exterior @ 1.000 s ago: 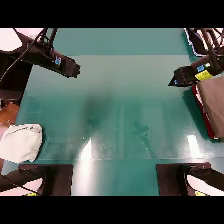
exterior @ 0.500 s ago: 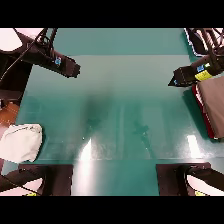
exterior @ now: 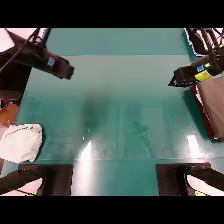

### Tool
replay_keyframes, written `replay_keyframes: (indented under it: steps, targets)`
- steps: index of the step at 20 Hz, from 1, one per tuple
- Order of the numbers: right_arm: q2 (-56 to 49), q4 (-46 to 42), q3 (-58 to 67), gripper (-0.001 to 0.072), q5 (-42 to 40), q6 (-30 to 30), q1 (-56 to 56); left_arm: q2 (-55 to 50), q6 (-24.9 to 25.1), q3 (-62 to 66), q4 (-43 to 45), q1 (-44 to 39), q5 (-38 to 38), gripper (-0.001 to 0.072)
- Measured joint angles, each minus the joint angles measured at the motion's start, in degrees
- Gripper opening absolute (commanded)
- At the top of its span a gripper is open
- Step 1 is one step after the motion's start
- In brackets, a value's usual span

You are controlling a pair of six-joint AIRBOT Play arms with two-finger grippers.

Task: Fold the shirts.

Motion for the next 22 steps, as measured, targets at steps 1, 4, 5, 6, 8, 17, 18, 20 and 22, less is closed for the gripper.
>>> replay_keyframes:
  steps: [1,4,5,6,8,17,18,20,22]
  targets:
    - [0.0,0.0,0.0,0.0019,0.0,0.0,0.0,2.1,0.0,-1.2,2.1,0.0,-1.3,0.0024]
    - [0.1,0.0,0.0,0.0019,0.0,0.0,0.0,9.8,-1.6,-8.7,10.6,0.0,-3.8,0.0025]
    - [0.1,0.0,0.0,0.0019,0.0,0.0,0.0,12.5,-2.8,-12.3,14.2,0.1,-4.5,0.0041]
    - [0.2,0.0,0.0,0.0019,0.0,0.0,0.0,15.2,-4.2,-16.0,17.8,0.1,-5.3,0.0270]
    - [0.2,0.0,0.0,0.0019,0.0,0.0,0.0,20.8,-8.3,-24.7,24.9,0.1,-6.3,0.0507]
    - [0.2,0.0,0.0,0.0019,0.0,-1.0,0.0,30.6,-25.6,-55.4,40.5,0.0,-6.3,0.0506]
    - [0.2,0.0,0.0,0.0019,0.2,-1.3,0.0,30.8,-26.7,-57.8,41.6,0.0,-5.4,0.0506]
    - [0.2,0.0,0.0,0.0019,0.7,-1.6,0.0,30.8,-28.3,-61.3,42.9,0.0,-2.8,0.0506]
    - [0.2,0.0,0.0,0.0019,1.2,-1.8,0.0,30.1,-29.4,-63.5,43.9,0.0,0.2,0.0506]
